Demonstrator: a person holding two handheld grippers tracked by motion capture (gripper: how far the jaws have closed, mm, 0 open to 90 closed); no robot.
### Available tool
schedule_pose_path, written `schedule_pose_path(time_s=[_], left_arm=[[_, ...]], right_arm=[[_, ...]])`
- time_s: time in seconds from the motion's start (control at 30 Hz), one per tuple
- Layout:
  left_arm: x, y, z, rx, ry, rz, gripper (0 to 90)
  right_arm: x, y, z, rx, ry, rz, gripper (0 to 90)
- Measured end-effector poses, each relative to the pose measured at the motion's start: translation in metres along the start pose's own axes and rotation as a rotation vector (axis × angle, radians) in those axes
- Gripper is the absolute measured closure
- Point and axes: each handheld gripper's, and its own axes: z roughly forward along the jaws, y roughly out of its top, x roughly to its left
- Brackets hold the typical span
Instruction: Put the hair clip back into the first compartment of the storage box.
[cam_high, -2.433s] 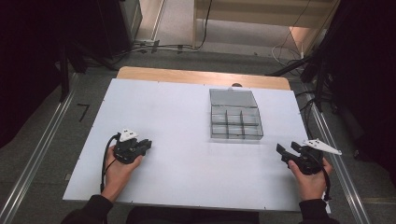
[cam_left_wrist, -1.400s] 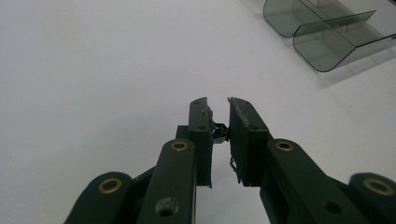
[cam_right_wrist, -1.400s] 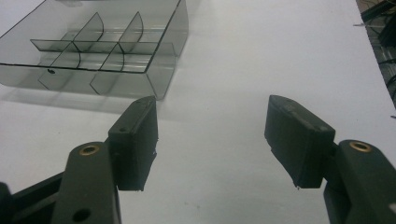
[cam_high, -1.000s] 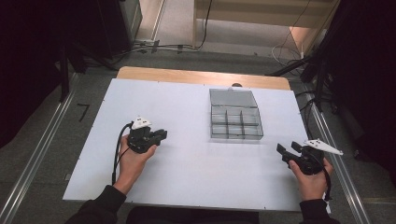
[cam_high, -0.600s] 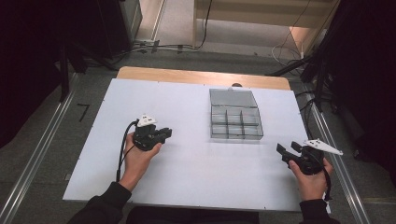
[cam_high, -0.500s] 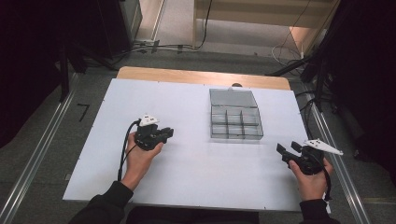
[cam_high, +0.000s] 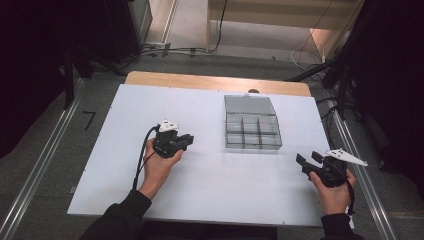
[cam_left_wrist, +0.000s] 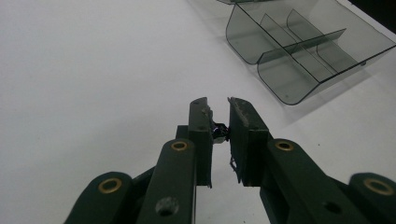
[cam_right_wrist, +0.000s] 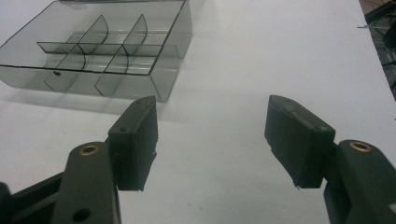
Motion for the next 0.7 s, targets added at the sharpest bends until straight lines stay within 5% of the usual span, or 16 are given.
schedule_pose_path(time_s=[0.7], left_arm=[[-0.014,0.012,0.021,0.010,-0.024,0.008,80.7]], right_arm=[[0.000,0.000,0.000,-0.002,0.008,0.000,32.8]])
